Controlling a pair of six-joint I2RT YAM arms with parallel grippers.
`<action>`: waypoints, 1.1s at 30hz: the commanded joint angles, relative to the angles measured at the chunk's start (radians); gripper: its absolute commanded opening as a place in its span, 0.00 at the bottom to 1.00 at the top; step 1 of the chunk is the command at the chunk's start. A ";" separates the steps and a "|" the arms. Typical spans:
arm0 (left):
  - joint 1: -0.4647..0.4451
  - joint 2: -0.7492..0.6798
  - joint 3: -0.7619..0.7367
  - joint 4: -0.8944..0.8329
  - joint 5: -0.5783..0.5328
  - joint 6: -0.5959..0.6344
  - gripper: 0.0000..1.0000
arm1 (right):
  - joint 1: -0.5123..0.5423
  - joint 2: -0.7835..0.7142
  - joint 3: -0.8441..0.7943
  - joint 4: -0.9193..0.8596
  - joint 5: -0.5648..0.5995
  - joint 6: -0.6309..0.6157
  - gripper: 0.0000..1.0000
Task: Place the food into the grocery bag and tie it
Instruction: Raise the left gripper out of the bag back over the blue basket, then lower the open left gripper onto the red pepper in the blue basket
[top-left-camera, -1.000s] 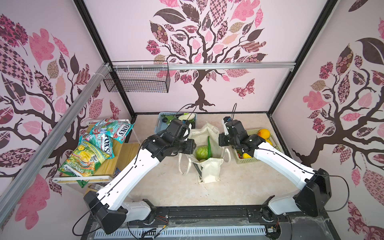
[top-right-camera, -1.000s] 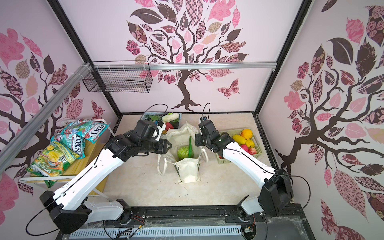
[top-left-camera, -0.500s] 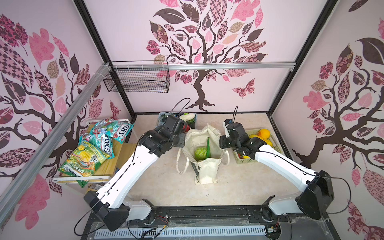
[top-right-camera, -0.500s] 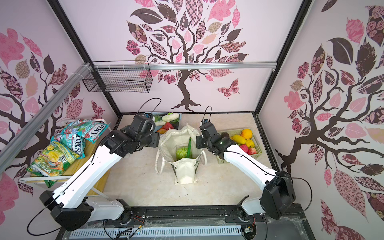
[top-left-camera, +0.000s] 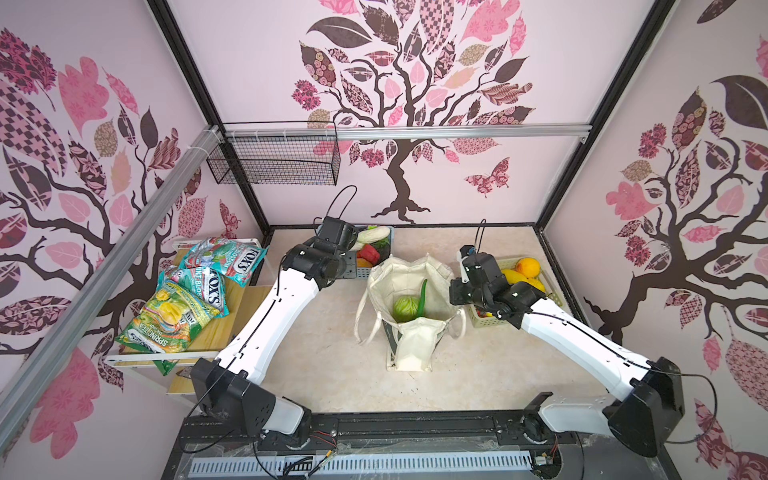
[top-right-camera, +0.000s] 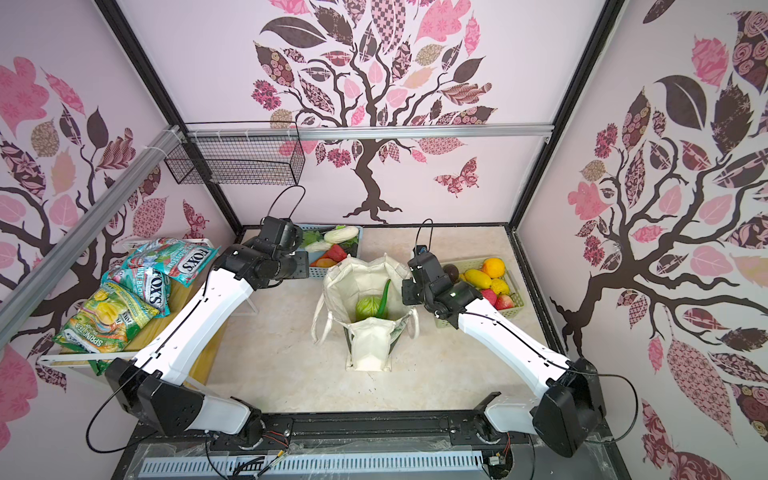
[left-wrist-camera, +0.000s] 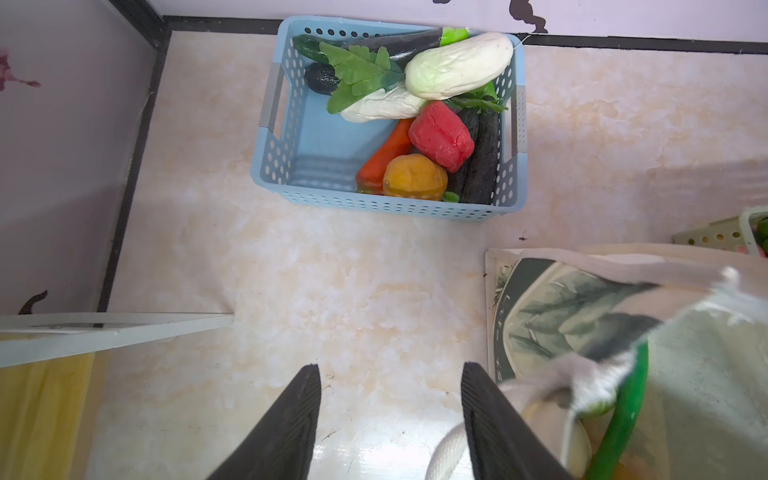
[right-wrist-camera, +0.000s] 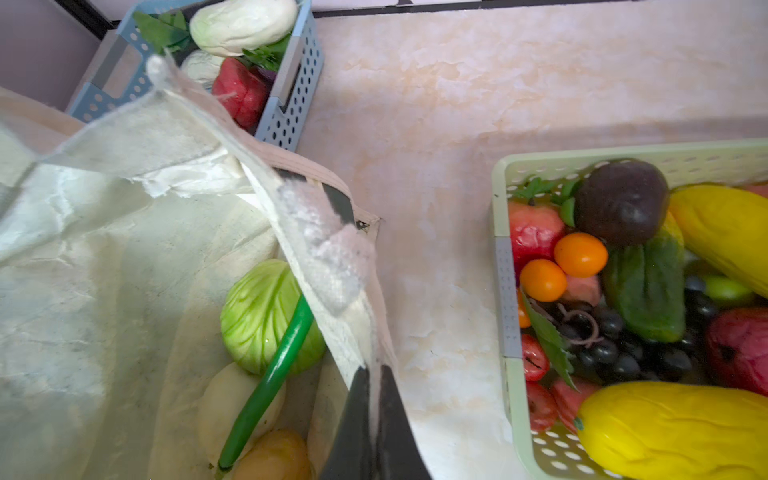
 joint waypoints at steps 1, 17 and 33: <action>0.009 0.043 -0.033 0.075 0.050 -0.023 0.58 | -0.043 -0.068 -0.015 -0.081 0.030 0.009 0.01; 0.037 0.387 0.138 0.153 0.075 -0.028 0.66 | -0.074 -0.126 -0.052 -0.150 0.068 0.015 0.01; 0.106 0.667 0.424 0.115 0.148 0.017 0.76 | -0.074 -0.059 0.006 -0.145 0.057 0.001 0.01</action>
